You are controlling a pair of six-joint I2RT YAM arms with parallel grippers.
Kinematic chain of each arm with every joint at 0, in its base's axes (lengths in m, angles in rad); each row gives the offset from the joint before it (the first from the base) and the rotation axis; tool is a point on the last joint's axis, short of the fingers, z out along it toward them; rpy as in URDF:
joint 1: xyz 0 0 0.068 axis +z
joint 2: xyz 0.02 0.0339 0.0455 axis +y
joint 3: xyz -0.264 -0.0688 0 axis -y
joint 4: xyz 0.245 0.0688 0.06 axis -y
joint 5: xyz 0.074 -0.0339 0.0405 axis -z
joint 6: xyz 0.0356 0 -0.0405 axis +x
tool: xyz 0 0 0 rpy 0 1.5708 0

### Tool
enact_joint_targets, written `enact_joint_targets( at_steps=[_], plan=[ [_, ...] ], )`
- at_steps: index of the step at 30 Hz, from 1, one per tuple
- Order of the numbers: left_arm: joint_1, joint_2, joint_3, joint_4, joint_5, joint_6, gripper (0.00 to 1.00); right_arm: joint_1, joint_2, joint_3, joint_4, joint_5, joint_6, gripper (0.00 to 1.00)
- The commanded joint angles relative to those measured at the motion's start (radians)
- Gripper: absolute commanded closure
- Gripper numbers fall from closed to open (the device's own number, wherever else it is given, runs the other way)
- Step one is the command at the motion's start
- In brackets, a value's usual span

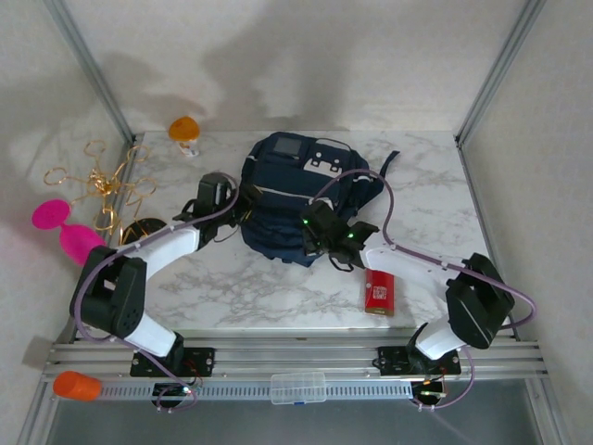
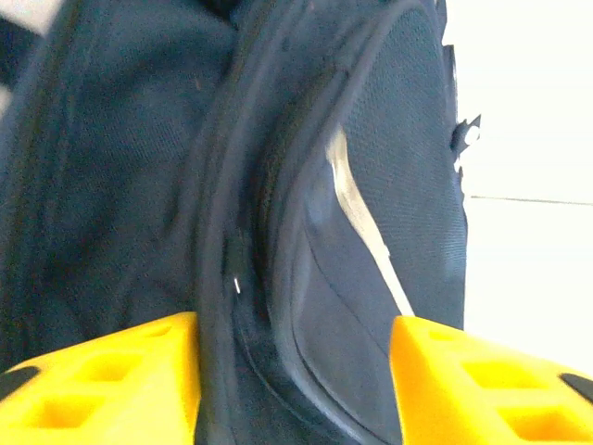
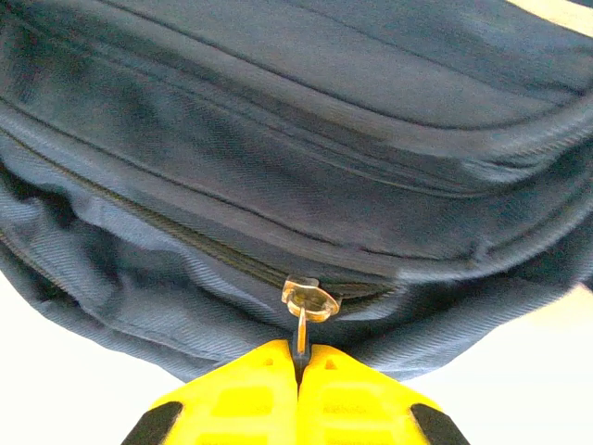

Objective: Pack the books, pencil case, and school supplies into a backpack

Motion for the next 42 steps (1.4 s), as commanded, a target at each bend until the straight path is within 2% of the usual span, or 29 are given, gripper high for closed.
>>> enact_joint_targets(
  at_steps=[1, 5, 9, 13, 16, 22, 25, 28, 33, 39, 42],
  plan=[
    [-0.111, -0.080, -0.075, 0.114, -0.052, -0.163, 0.43, 0.015, 0.022, 0.045, 0.026, -0.036, -0.011, 1.00],
    [-0.236, -0.079, -0.125, 0.226, -0.139, -0.339, 0.42, 0.016, 0.020, 0.035, 0.042, -0.041, -0.020, 1.00],
    [-0.318, -0.035, -0.151, 0.361, -0.255, -0.462, 0.46, 0.016, 0.016, 0.011, 0.048, -0.032, -0.022, 1.00],
    [-0.360, -0.010, -0.080, 0.228, -0.313, -0.441, 0.46, 0.015, 0.006, -0.008, 0.045, -0.007, -0.024, 1.00],
    [-0.358, 0.008, -0.072, 0.179, -0.337, -0.438, 0.62, 0.015, -0.002, -0.018, 0.041, 0.018, -0.021, 1.00],
    [-0.298, -0.044, -0.048, -0.015, -0.426, -0.344, 1.00, -0.011, -0.029, -0.033, -0.046, 0.108, 0.027, 1.00],
    [-0.221, -0.107, -0.051, -0.090, -0.409, -0.254, 1.00, -0.045, -0.083, -0.076, -0.088, 0.112, 0.039, 1.00],
    [-0.103, -0.146, -0.036, -0.187, -0.349, -0.114, 1.00, -0.079, -0.151, -0.148, -0.113, 0.120, 0.041, 1.00],
    [0.061, -0.158, -0.018, -0.250, -0.206, 0.054, 1.00, -0.221, -0.160, -0.215, -0.032, 0.096, -0.003, 1.00],
    [0.129, -0.102, 0.032, -0.266, -0.080, 0.162, 1.00, -0.297, -0.057, -0.137, 0.047, 0.172, -0.045, 1.00],
    [0.146, -0.083, 0.051, -0.286, -0.060, 0.207, 1.00, -0.348, -0.004, -0.108, 0.085, 0.187, -0.071, 1.00]
  ],
)
